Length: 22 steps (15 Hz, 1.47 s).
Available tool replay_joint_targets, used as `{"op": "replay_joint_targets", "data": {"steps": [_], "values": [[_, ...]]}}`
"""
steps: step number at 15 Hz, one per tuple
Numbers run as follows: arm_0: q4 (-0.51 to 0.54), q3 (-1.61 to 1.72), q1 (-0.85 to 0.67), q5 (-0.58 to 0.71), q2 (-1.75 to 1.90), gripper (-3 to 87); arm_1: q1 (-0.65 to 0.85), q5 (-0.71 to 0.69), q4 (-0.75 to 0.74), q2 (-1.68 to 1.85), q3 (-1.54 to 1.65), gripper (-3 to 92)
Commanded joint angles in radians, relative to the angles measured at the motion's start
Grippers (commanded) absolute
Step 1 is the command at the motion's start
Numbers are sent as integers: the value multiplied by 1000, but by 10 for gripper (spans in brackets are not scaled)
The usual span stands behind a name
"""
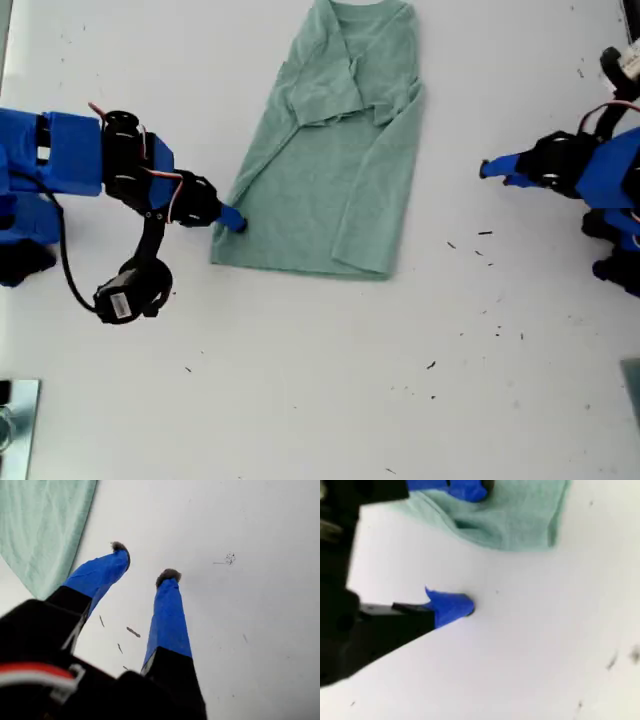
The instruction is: Fold t shirt
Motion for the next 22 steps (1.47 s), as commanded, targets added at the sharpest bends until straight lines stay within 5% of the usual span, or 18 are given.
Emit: {"op": "replay_joint_targets", "data": {"steps": [1,4,10,19,21,22], "values": [[-48,-29,-31,-31,-101,-1,-21,-6,-15,3,54,140],[-26,-71,-6,-43,51,-2,-31,-6,-14,3,52,137],[207,-485,3,-67,189,-2,-23,-15,-14,3,52,132],[155,-1177,135,83,-675,7,-28,-17,-14,3,52,127],[44,-1319,170,77,-851,35,-32,-12,-14,3,52,126],[25,-1322,178,78,-870,162,-37,-9,-14,3,52,125]]}}
